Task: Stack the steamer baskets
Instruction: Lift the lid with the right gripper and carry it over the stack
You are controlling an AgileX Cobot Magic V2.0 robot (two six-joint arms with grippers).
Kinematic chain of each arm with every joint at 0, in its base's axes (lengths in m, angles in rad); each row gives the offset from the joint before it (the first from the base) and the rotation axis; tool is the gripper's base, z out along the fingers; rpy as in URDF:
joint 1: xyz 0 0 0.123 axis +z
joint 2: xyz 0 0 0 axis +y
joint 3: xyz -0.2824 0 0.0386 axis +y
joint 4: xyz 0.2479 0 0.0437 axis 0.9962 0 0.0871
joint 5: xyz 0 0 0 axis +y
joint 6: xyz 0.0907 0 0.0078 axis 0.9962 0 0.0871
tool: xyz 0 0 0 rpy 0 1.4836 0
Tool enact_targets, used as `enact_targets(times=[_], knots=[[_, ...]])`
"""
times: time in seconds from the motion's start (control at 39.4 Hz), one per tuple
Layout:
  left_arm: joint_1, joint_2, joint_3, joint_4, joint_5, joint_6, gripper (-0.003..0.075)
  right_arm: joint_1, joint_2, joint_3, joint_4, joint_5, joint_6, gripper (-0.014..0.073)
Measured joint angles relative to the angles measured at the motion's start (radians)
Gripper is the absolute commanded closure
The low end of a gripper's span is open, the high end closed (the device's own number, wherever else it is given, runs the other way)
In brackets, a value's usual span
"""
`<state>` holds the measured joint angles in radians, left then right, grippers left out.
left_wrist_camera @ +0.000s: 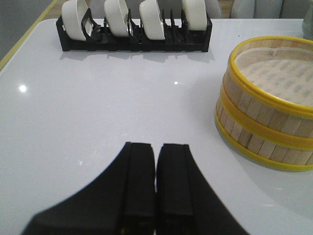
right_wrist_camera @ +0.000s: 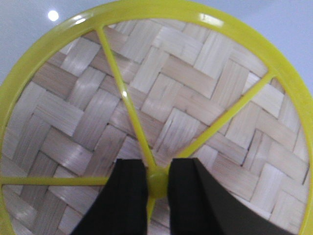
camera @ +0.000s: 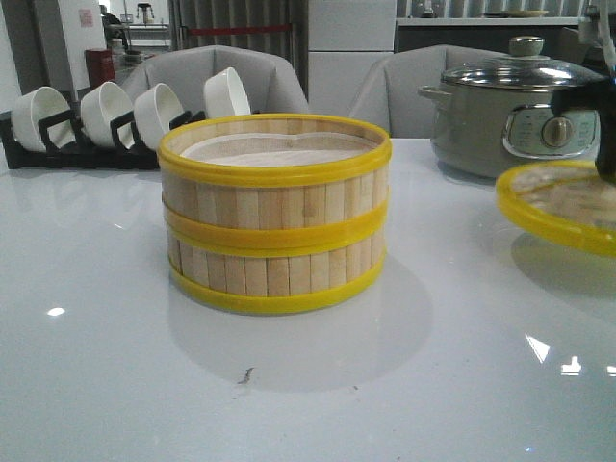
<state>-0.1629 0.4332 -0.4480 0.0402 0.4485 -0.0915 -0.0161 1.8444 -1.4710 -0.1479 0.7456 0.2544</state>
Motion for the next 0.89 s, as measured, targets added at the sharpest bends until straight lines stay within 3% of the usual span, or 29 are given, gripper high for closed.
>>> enact_targets(times=[0.25, 0.56, 0.89], knots=[[0.000, 0.000, 0.000, 0.000, 0.000, 0.000, 0.0636, 0.146, -0.030, -0.292, 0.000, 0.216, -0.010, 0.0538], [0.000, 0.000, 0.000, 0.000, 0.000, 0.000, 0.0636, 0.411, 0.034, -0.579, 0.059, 0.319, -0.103, 0.0538], [0.000, 0.000, 0.000, 0.000, 0.000, 0.000, 0.0636, 0.572, 0.221, -0.702, 0.182, 0.356, -0.144, 0.0538]])
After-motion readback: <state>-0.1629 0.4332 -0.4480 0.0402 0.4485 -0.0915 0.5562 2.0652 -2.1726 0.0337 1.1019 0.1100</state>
